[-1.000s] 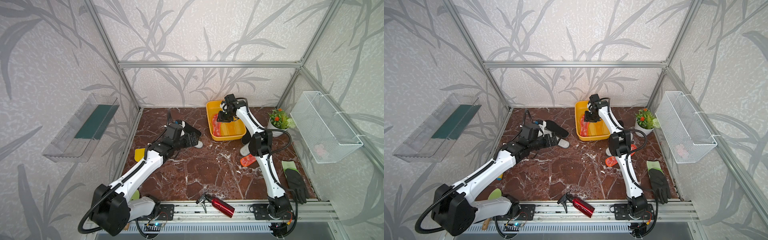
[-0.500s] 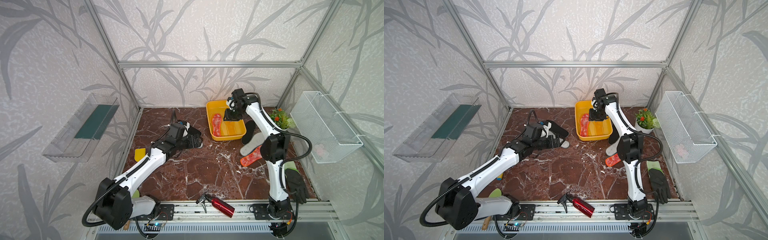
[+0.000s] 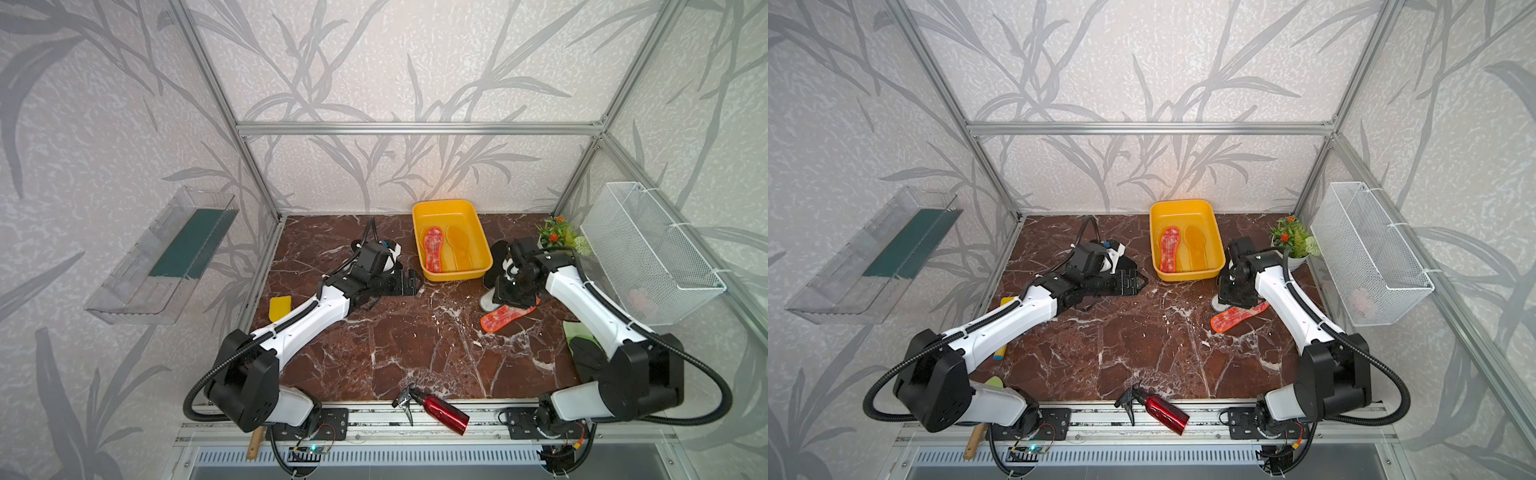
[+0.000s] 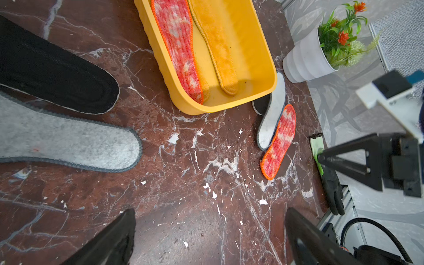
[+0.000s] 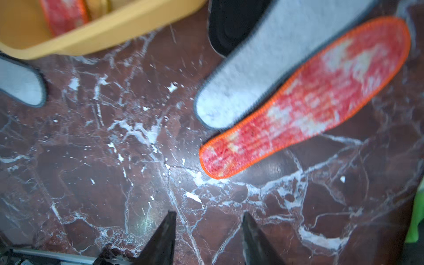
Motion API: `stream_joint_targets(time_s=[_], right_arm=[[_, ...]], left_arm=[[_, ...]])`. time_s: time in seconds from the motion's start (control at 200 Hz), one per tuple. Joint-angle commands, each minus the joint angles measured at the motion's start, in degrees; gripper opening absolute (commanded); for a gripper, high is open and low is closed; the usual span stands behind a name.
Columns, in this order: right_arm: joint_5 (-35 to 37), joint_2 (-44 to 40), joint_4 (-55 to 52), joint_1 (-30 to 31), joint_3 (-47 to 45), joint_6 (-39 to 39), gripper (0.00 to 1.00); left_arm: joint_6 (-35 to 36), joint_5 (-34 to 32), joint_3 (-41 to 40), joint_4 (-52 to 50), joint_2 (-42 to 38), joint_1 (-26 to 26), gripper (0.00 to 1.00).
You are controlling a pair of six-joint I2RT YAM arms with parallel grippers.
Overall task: Put the insoles into the storage box
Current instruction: Pick up the insole from the center of the board.
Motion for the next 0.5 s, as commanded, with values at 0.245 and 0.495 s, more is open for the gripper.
stream_joint_targets(time_s=[0.245,0.495], right_arm=[[3.84,-1.52,-0.15,-5.68,-4.72,16.15,0.47],[4.16,2.2,3.33,-9.38,-5.6,20.28,0.47]], left_arm=[[0.49,0.92,2.09,-1.22,-0.09,-0.02,0.99],[0.43,-1.6,-0.27,-1.45,-3.41,-0.02,0.99]])
